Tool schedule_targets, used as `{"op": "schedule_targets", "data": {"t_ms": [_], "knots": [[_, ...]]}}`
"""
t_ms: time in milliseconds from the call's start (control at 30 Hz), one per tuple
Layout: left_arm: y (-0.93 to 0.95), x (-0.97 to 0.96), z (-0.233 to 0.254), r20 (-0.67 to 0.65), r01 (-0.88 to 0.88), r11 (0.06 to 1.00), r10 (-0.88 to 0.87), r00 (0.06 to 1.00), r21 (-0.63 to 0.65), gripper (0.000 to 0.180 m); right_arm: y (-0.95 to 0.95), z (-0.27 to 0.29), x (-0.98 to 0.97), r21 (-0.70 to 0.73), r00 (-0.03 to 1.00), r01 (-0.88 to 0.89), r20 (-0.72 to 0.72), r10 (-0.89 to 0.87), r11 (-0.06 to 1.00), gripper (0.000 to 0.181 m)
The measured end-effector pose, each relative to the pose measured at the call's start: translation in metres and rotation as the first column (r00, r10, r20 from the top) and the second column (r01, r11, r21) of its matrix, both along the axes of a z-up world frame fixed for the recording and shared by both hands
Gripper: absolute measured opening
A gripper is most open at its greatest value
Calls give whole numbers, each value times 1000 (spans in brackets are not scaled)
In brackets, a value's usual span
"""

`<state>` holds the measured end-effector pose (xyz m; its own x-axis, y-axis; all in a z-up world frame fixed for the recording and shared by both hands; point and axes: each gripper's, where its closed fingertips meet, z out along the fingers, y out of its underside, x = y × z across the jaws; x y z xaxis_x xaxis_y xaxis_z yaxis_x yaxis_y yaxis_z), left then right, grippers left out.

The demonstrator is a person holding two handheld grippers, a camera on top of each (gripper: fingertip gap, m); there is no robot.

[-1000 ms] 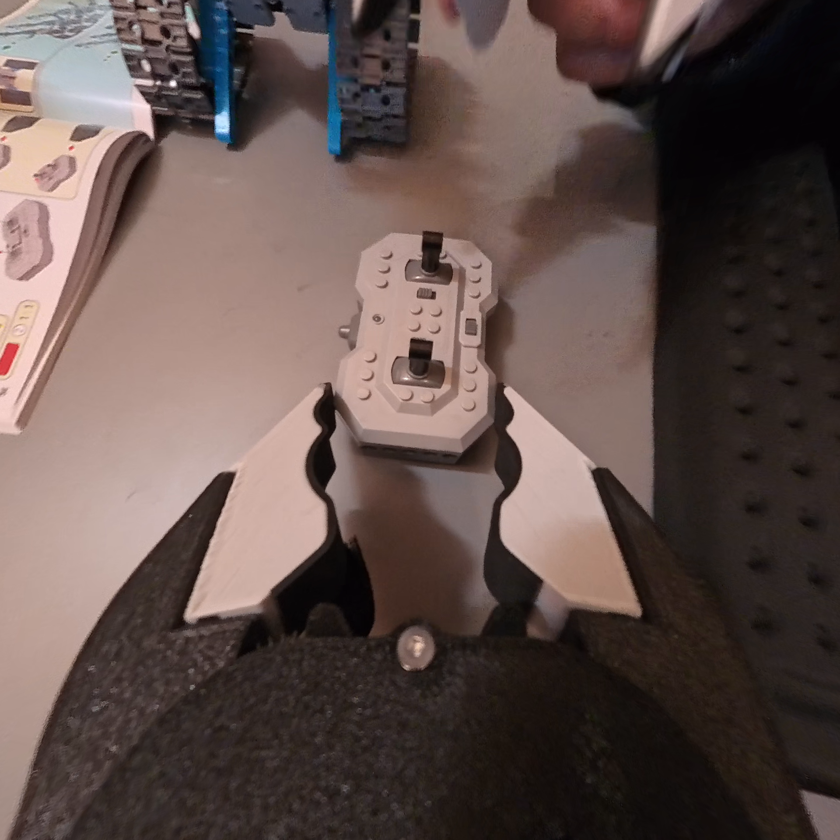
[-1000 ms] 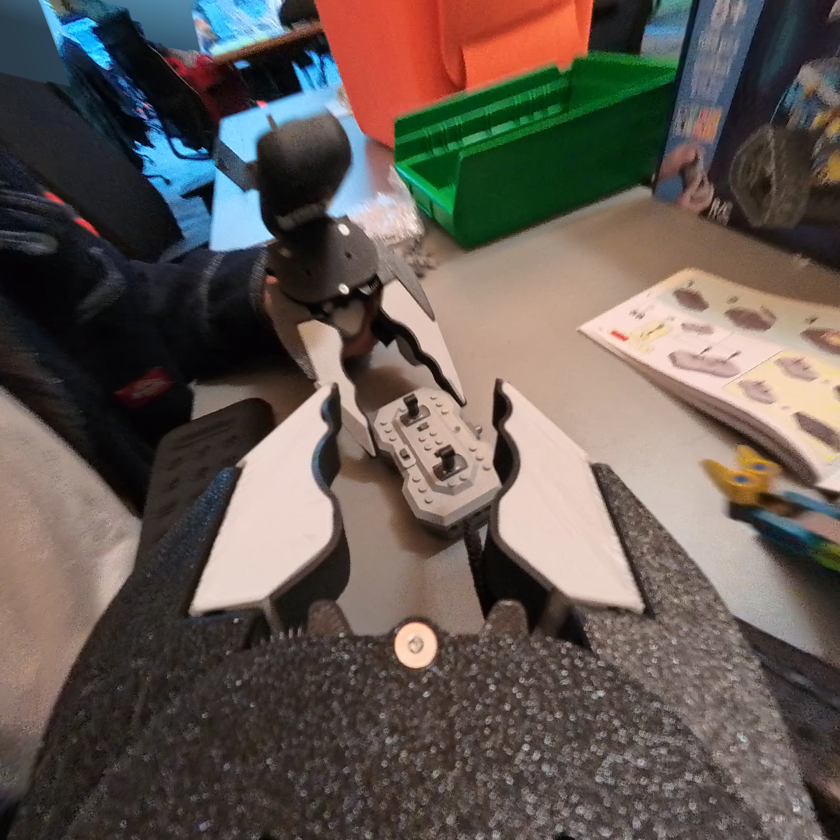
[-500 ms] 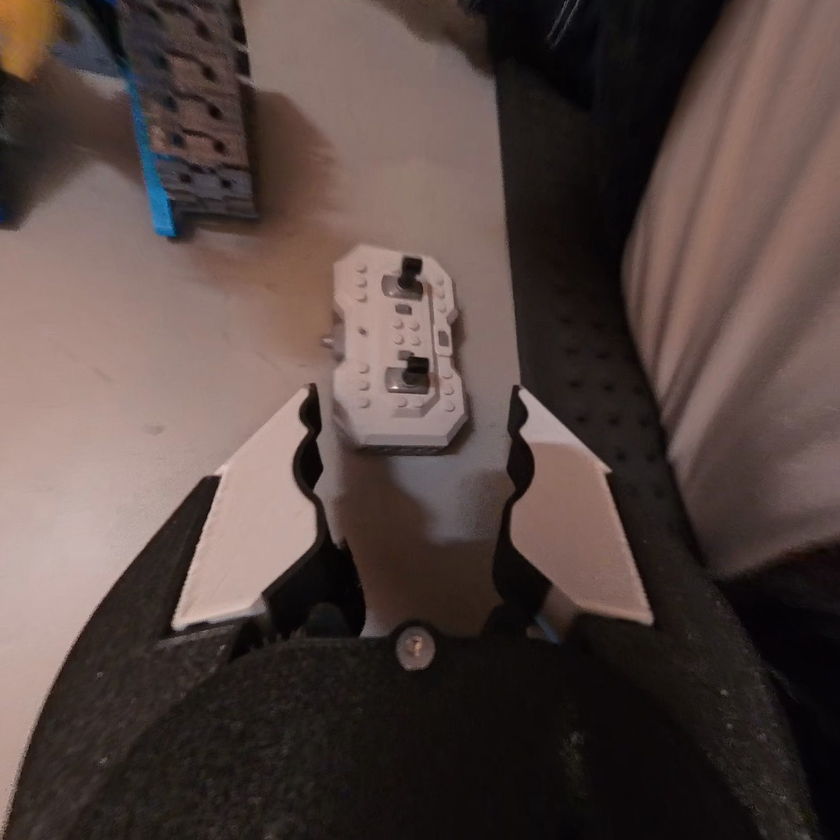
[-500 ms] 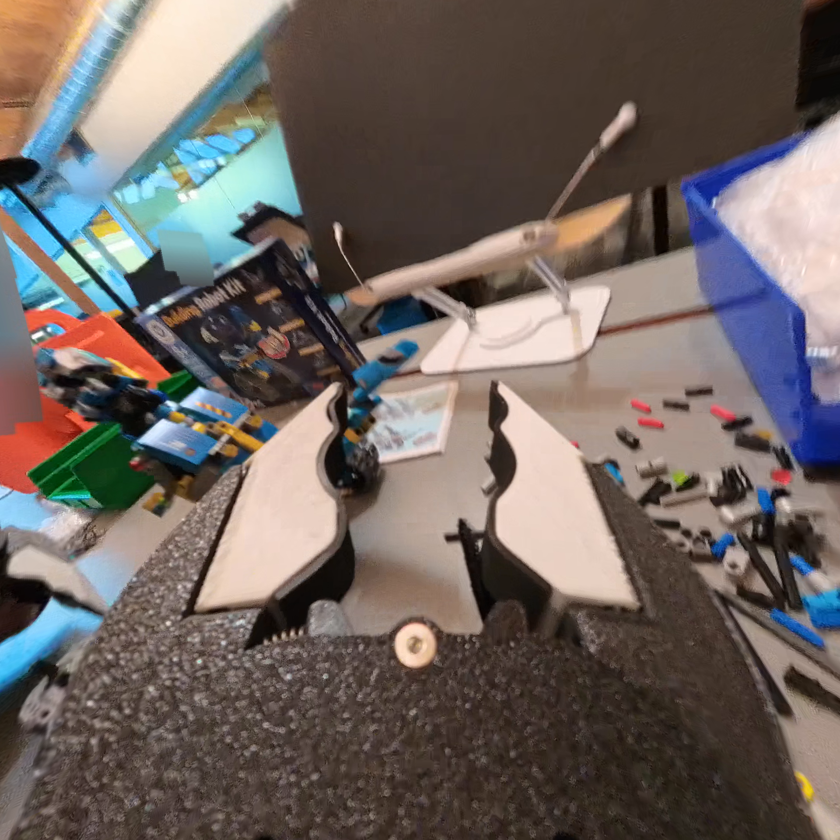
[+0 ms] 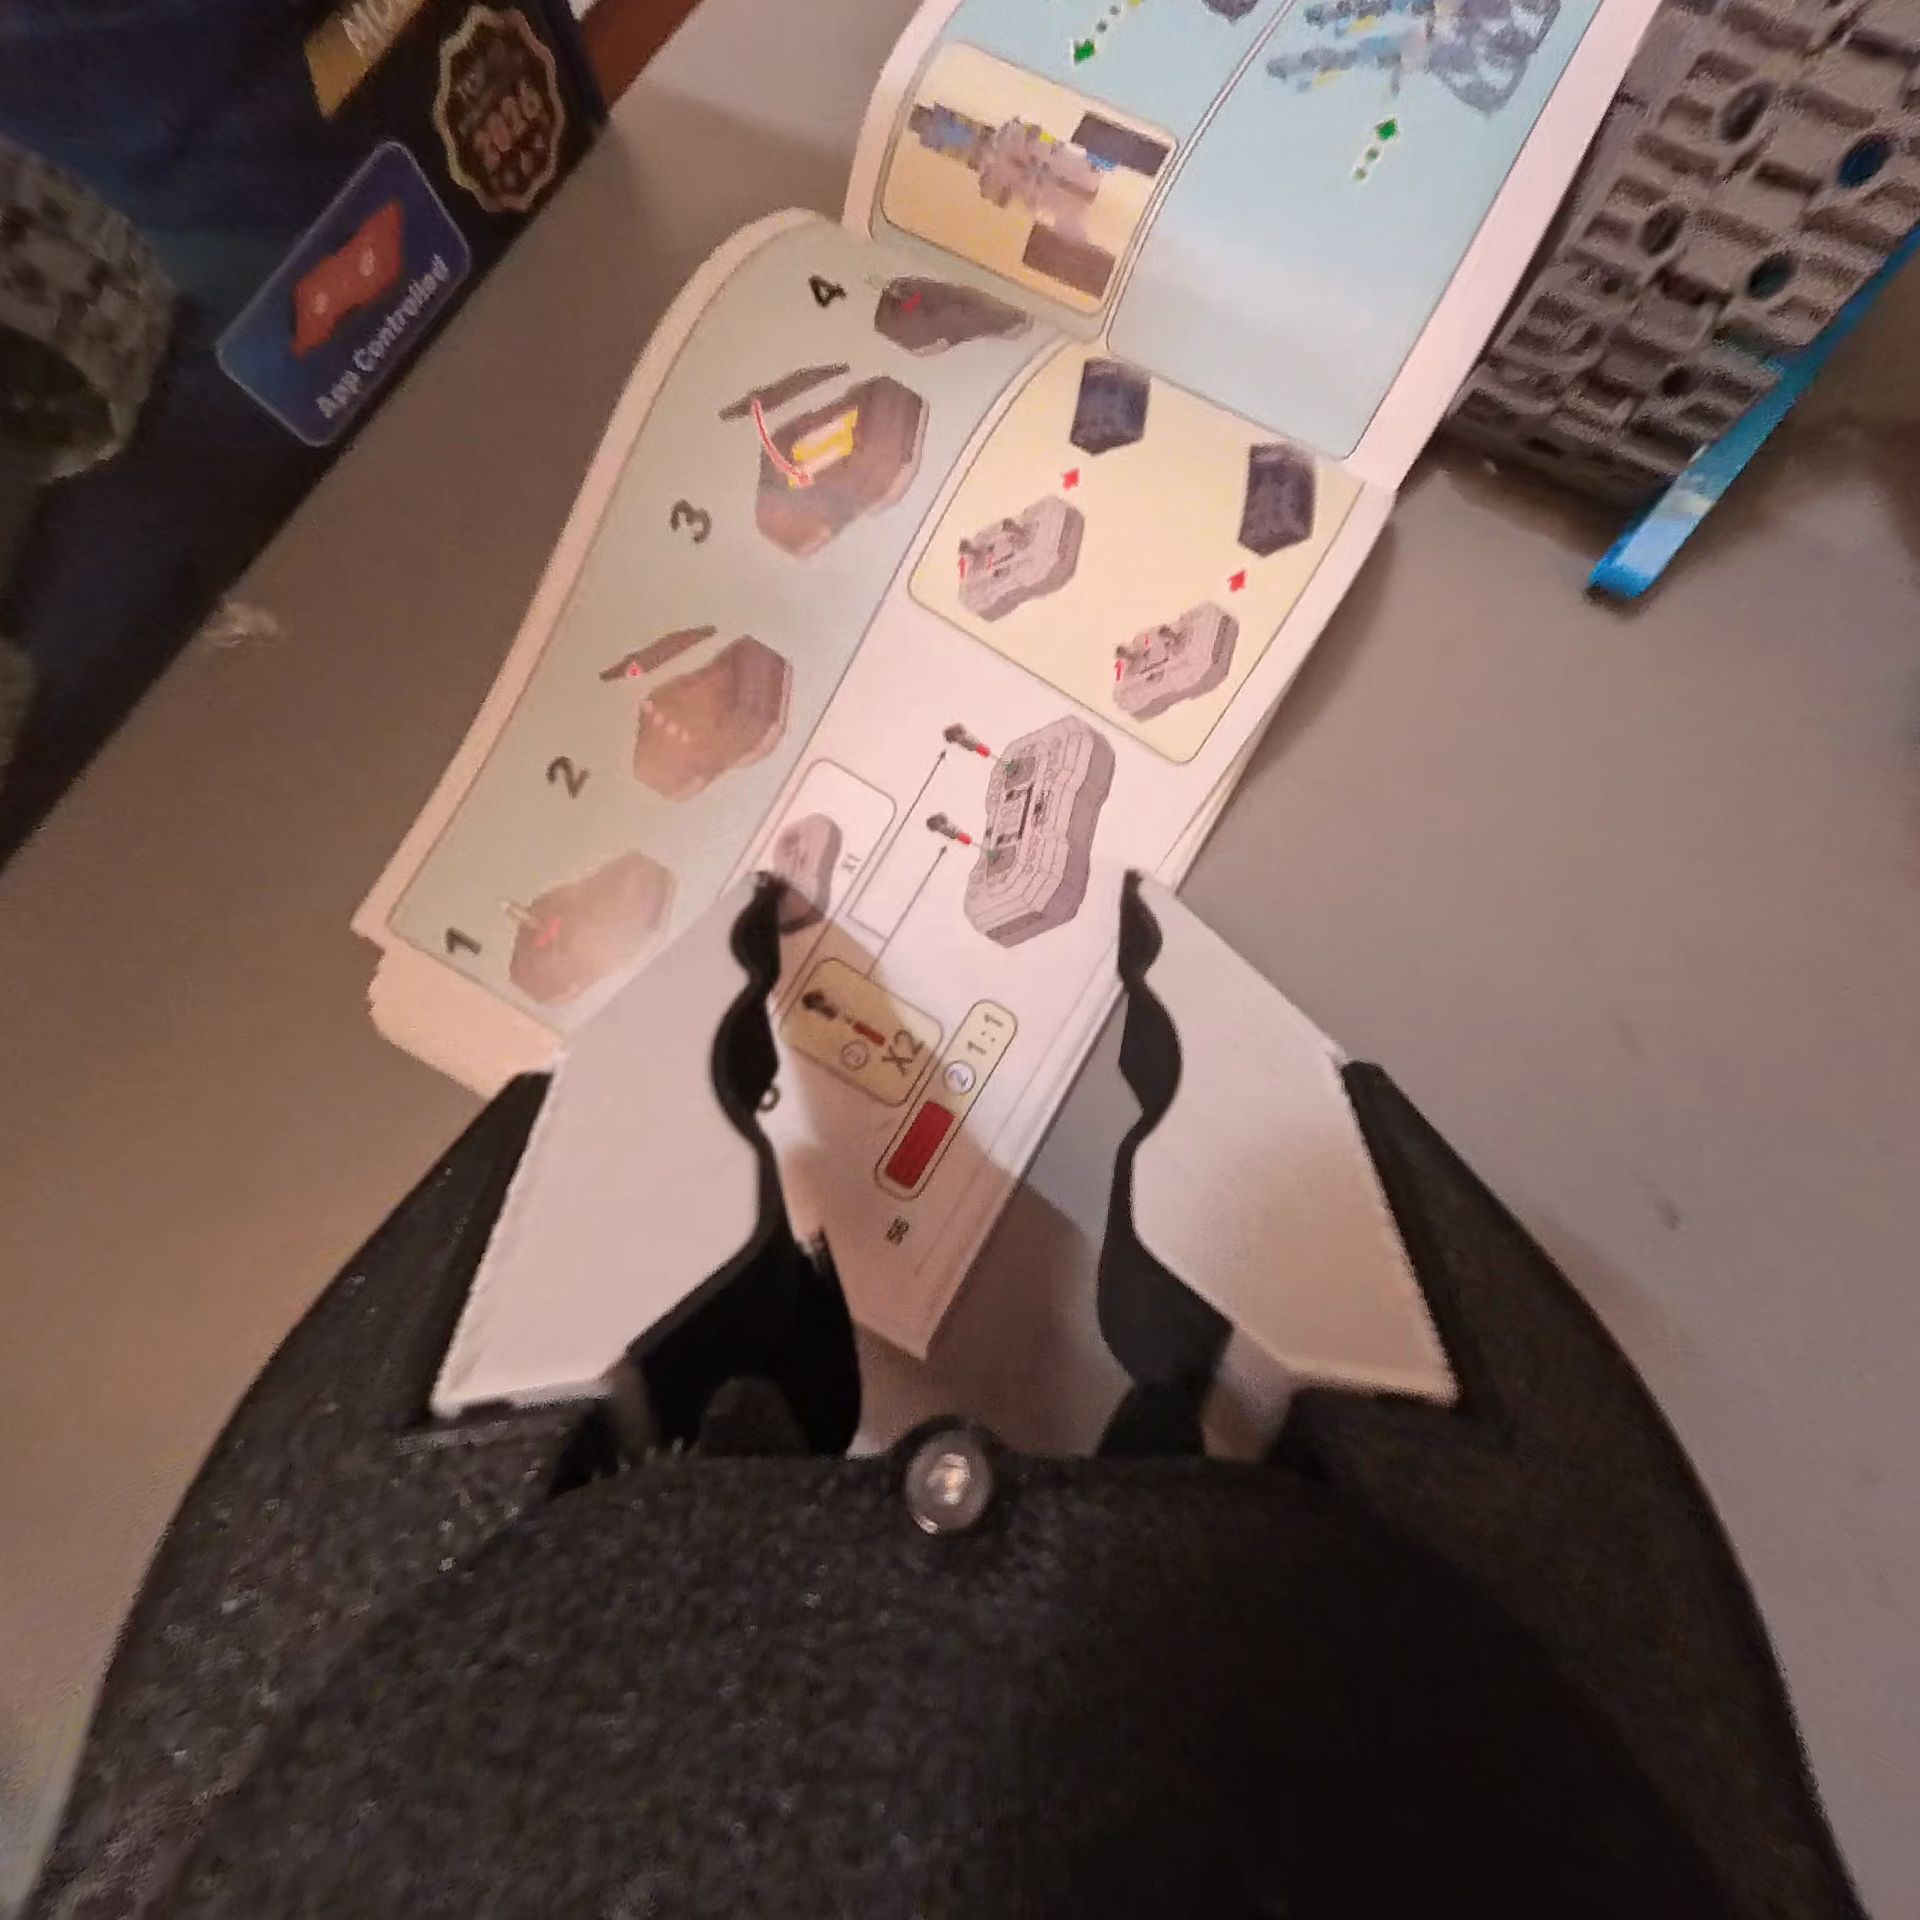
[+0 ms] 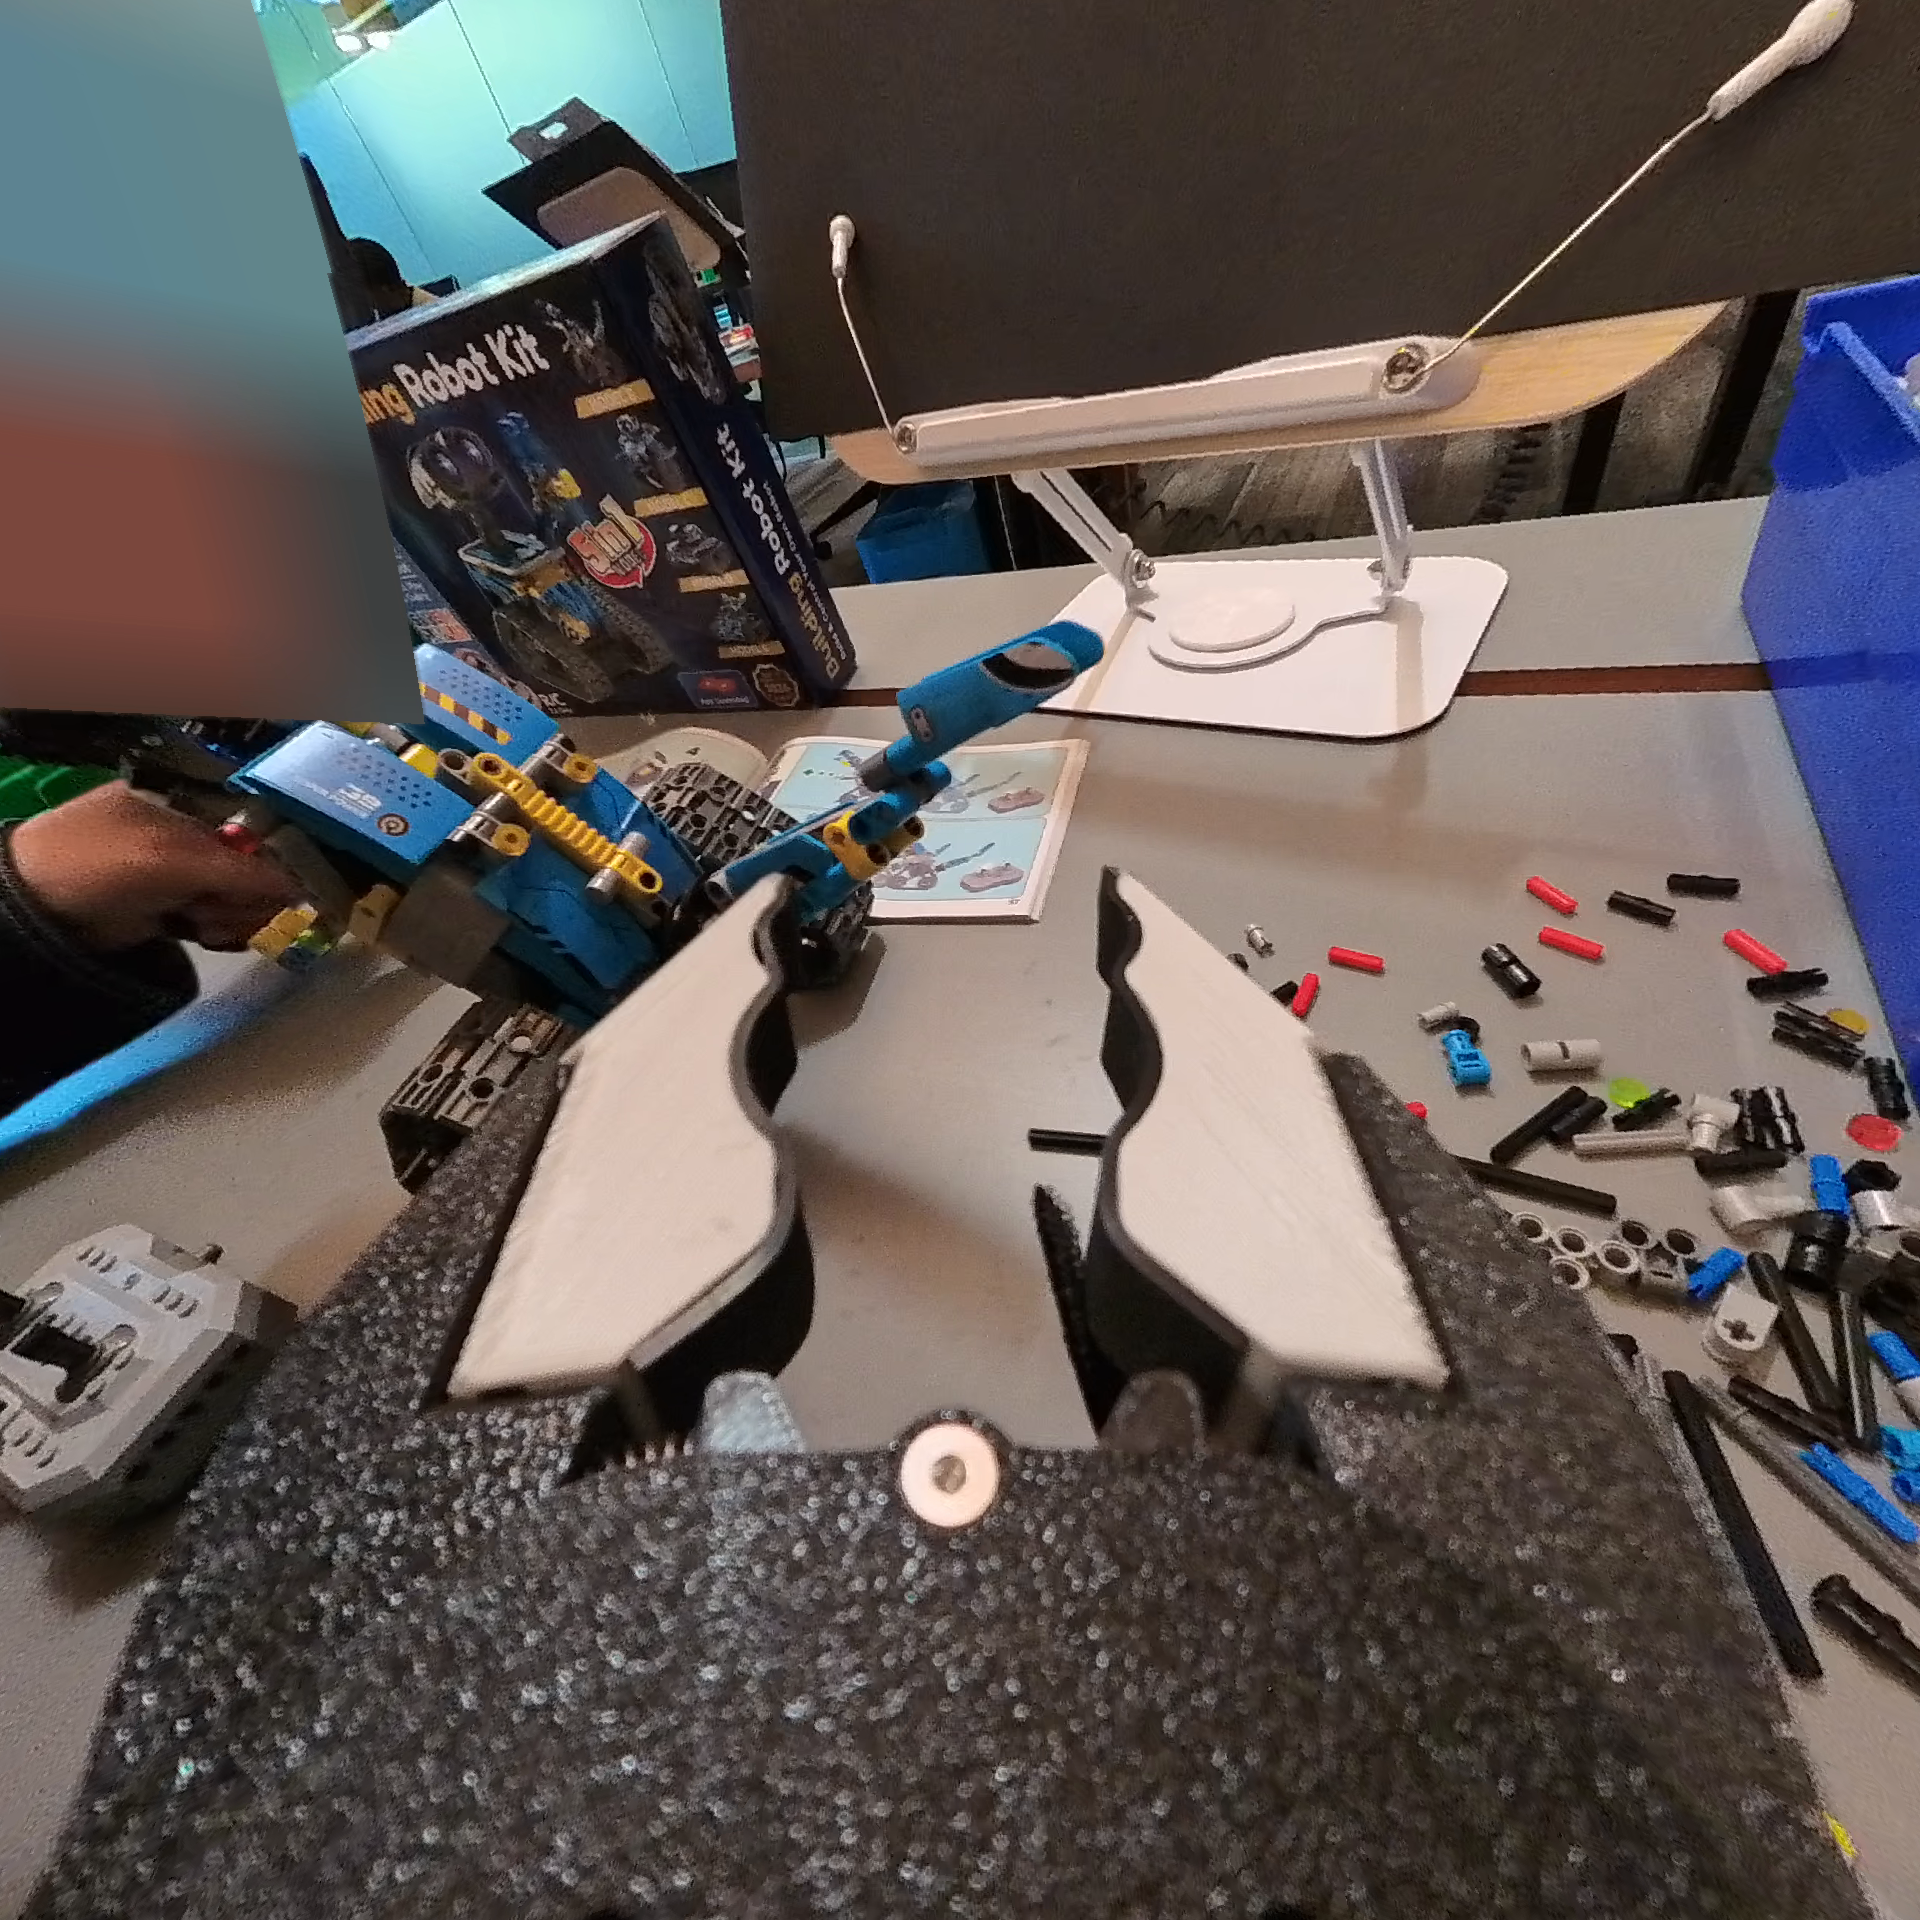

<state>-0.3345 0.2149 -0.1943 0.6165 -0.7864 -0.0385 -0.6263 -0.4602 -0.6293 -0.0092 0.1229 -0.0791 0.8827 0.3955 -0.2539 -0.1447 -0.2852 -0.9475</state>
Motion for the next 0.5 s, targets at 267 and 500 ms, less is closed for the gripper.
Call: {"op": "schedule_targets", "data": {"t_ms": [267,500], "knots": [[3,-48,-1,-36,-108,992,106,994,-66,62,1,-6,-2,-29,1000,-11,-9,11,1000,57],[21,-124,31,-291,-238,963,264,919,123,62,2,-9,-7,-38,1000,-25,4,25,999,57]]}}
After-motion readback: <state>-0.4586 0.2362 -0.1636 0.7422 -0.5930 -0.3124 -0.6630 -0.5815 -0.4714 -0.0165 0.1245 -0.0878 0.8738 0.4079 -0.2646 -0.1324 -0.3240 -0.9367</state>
